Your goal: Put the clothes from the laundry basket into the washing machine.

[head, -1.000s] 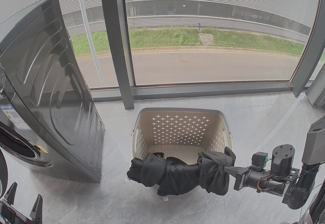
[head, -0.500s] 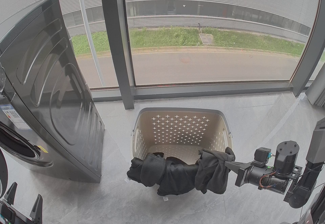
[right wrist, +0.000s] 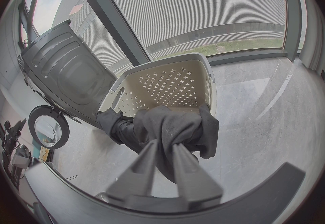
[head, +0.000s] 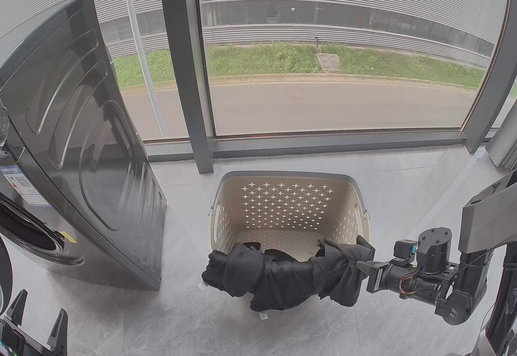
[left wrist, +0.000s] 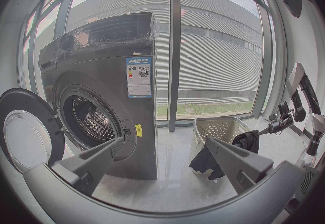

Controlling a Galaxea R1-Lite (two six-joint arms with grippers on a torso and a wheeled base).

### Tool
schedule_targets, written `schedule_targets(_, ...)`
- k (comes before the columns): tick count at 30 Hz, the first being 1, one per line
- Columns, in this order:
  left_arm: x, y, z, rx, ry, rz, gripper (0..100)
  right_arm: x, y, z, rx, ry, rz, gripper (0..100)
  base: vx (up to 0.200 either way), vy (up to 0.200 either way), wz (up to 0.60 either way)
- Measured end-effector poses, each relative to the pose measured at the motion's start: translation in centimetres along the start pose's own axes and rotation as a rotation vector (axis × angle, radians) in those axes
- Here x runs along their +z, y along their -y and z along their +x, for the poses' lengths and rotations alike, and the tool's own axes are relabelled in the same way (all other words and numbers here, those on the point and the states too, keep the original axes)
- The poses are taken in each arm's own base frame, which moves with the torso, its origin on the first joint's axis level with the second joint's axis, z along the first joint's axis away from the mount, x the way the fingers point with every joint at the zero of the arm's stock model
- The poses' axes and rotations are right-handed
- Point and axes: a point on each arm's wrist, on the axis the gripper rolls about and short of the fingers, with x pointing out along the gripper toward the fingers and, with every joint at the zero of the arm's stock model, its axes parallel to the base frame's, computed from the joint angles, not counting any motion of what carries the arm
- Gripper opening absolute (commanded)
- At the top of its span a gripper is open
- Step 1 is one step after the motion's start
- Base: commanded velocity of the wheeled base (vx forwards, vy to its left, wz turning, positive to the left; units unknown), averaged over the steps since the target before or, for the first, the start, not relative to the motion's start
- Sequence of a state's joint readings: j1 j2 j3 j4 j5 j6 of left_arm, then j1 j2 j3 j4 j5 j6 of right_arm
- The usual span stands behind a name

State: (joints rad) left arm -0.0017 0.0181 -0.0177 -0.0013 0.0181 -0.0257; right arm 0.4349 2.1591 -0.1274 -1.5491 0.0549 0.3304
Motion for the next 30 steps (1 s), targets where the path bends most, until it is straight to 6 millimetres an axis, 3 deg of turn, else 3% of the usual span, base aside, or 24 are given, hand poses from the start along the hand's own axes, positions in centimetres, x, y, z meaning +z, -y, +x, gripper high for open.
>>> schedule_targets(14,0.0,0.0,0.0,0.0,0.0,0.001,100,-1.1,0.9,0.6,-0.048,-0.051,-0.027,100,0.0,0.0,0.0)
schedule_targets(27,0.0,0.0,0.0,0.0,0.0,0.0,100,-1.9,1.2,3.5,-0.088,-0.051,-0.038,100,0.0,0.0,0.0)
schedule_targets(28,0.0,0.0,0.0,0.0,0.0,0.0,100,-2.0,1.3,3.5,-0.088,-0.053,-0.038,0,0.0,0.0,0.0)
schedule_targets(30,0.0,0.0,0.0,0.0,0.0,0.0,100,-2.0,1.2,3.6,-0.087,-0.054,-0.037,0,0.0,0.0,0.0)
